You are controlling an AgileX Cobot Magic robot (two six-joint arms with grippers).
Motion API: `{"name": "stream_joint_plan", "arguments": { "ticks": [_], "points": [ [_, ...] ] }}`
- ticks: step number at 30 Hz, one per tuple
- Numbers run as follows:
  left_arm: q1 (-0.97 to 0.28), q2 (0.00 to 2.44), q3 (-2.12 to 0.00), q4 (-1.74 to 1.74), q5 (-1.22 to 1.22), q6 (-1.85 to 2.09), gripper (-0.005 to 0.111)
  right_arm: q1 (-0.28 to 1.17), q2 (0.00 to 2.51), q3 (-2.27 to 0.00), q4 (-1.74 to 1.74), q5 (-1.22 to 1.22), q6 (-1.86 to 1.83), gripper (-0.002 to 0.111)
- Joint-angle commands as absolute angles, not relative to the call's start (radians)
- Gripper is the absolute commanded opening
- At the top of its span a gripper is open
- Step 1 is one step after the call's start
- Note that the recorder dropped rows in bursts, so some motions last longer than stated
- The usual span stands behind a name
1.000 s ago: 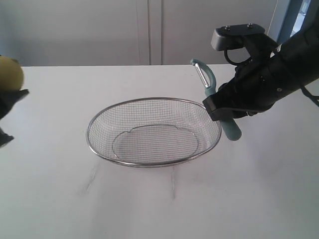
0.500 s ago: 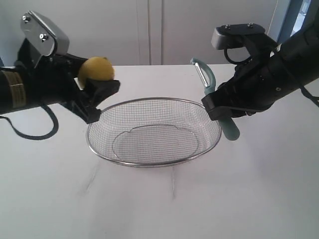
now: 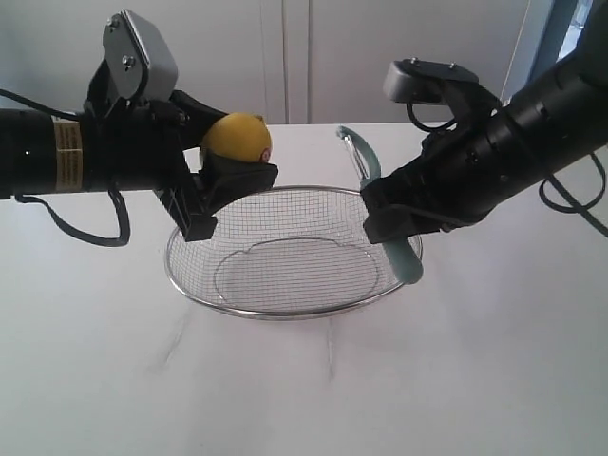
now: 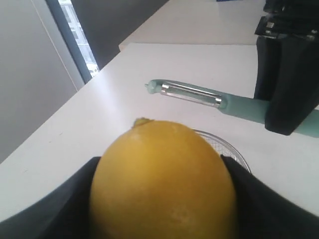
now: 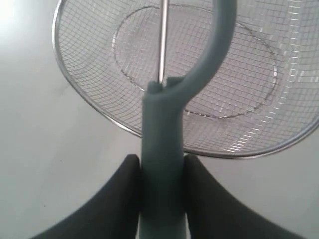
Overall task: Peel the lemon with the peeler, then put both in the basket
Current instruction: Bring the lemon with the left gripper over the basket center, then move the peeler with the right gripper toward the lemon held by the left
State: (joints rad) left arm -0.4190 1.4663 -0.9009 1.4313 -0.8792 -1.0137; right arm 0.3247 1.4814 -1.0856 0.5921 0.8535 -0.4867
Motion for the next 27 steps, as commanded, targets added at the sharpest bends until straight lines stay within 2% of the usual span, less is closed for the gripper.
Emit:
{"name": "stream_joint_plan", "arguments": {
  "ticks": [1,17,27],
  "points": [
    [-0.42,1.459,-0.907,1.467,-0.866,-1.013,0.0,0.35,1.48,-1.093,0.693,0.878,-0.607,0.0],
    [-0.42,1.459,-0.907,1.473,-0.774,-1.013,0.0,0.448,1.494,-1.106,0.717,0.756,-0.626,0.0],
    [-0.42,1.459,-0.907,1.532,-0.812,-1.013,0.0,0.457,1.567,-1.15,0.703,0.777,-0.598,0.0]
  ]
}}
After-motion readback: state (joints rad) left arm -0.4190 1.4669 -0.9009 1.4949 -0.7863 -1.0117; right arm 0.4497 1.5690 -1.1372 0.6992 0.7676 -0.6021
